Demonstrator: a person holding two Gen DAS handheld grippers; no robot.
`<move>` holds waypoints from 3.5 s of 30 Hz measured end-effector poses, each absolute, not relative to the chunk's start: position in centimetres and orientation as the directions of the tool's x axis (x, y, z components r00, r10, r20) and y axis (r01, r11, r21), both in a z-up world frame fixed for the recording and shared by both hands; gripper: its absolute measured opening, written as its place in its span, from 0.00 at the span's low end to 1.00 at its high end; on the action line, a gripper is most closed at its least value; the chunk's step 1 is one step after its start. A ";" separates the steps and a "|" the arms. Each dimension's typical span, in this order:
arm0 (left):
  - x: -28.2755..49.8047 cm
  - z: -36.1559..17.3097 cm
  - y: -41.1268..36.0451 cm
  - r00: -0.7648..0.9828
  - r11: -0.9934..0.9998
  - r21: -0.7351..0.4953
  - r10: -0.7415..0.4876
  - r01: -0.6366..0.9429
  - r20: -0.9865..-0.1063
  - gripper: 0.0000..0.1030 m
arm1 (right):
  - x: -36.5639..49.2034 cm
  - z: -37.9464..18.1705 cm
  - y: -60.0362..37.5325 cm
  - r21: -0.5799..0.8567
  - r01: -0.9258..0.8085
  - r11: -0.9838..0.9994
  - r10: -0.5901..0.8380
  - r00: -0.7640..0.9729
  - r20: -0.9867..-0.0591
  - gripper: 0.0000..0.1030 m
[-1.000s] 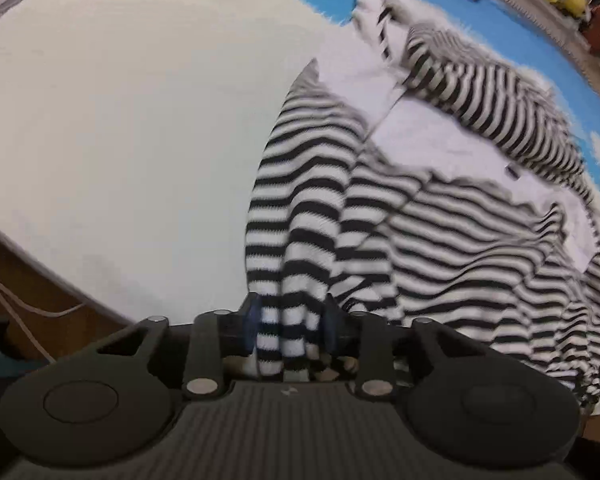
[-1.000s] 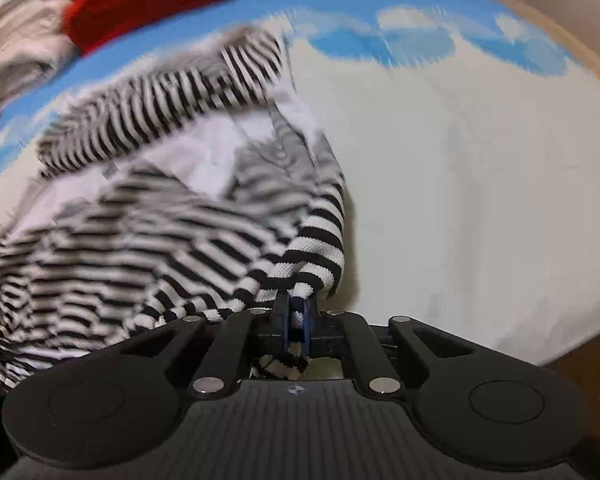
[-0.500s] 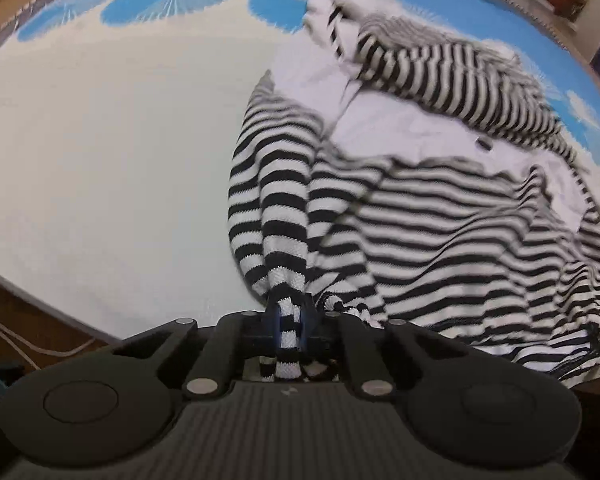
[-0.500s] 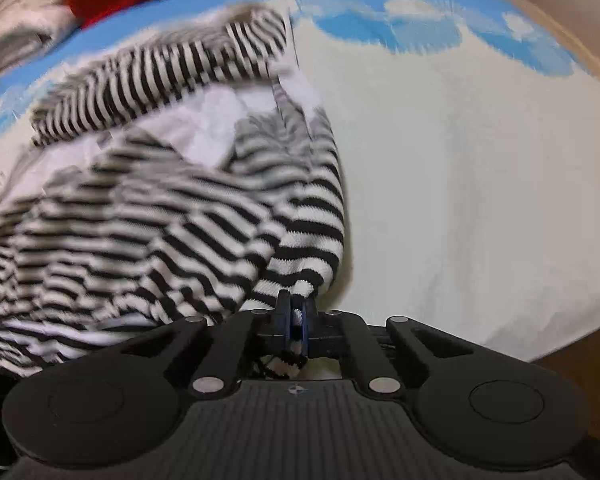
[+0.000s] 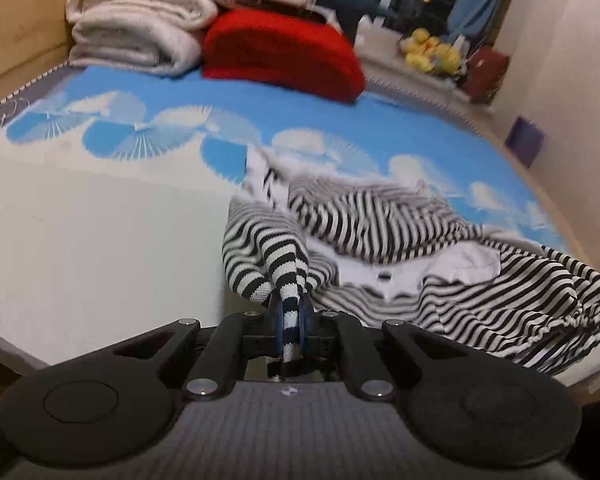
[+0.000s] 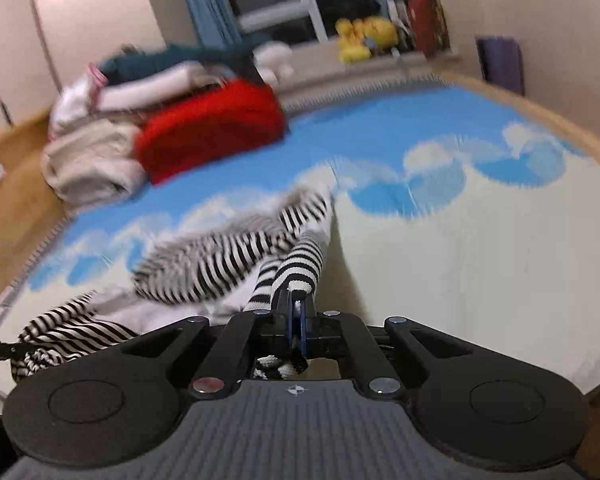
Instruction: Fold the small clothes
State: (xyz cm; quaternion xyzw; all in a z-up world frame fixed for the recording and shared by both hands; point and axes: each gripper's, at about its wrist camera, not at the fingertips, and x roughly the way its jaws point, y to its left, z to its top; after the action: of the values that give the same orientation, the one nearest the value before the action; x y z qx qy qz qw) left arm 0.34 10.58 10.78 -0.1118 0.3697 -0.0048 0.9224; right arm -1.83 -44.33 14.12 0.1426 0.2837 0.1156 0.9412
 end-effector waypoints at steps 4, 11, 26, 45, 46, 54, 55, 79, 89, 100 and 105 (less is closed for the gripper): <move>-2.9 12.8 11.0 0.760 0.961 -0.268 -0.129 -0.061 -0.637 0.06 | -5.5 18.4 -46.6 0.376 -0.194 0.906 0.348 0.848 -0.400 0.02; 3.2 9.9 12.2 0.697 0.951 -0.286 -0.129 -0.114 -0.705 0.06 | -1.8 17.1 -46.0 0.344 -0.141 0.928 0.294 0.844 -0.449 0.02; 24.0 0.5 14.7 0.521 0.958 -0.249 -0.140 -0.146 -0.842 0.08 | 20.9 6.5 -40.0 0.236 -0.011 0.972 0.177 0.698 -0.694 0.02; 23.5 1.2 16.3 0.564 0.976 -0.194 -0.104 -0.101 -0.819 0.60 | 21.4 4.8 -44.6 0.206 0.048 0.977 0.110 0.717 -0.689 0.43; 23.6 1.1 16.0 0.566 0.977 -0.190 -0.102 -0.098 -0.818 0.60 | 21.5 4.3 -44.0 0.183 0.017 0.983 0.119 0.701 -0.704 0.44; 26.2 -1.0 12.5 0.523 0.997 -0.078 -0.052 -0.027 -0.850 0.62 | 22.8 1.6 -40.4 0.047 -0.096 0.994 0.098 0.641 -0.761 0.58; 26.5 -1.4 12.1 0.516 0.998 -0.067 -0.049 -0.016 -0.855 0.62 | 23.2 1.2 -40.3 0.028 -0.094 0.995 0.081 0.629 -0.773 0.58; 33.7 -1.5 14.0 0.663 0.984 -0.022 0.103 -0.178 -0.741 0.03 | 31.6 1.6 -36.7 -0.011 -0.001 1.000 -0.006 0.772 -0.636 0.02; 35.5 -3.9 13.8 0.519 0.991 -0.088 -0.021 -0.104 -0.854 0.65 | 34.6 -4.0 -36.4 -0.057 0.020 0.998 -0.058 0.606 -0.794 0.33; 25.3 1.8 16.7 0.485 0.975 -0.197 -0.123 -0.103 -0.866 0.75 | 26.3 1.3 -43.6 0.261 0.033 0.965 0.209 0.506 -0.837 0.50; 21.0 -1.8 18.8 0.388 0.937 -0.272 -0.172 -0.219 -0.905 0.57 | 20.8 0.4 -44.7 0.301 0.009 0.954 0.270 0.414 -0.869 0.59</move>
State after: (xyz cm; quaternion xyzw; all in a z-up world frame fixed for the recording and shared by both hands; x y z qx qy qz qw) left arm 20.99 18.84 -1.82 -0.1770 0.5529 0.0144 0.8141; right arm 20.84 -44.69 0.39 0.1304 0.5354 0.0785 0.8308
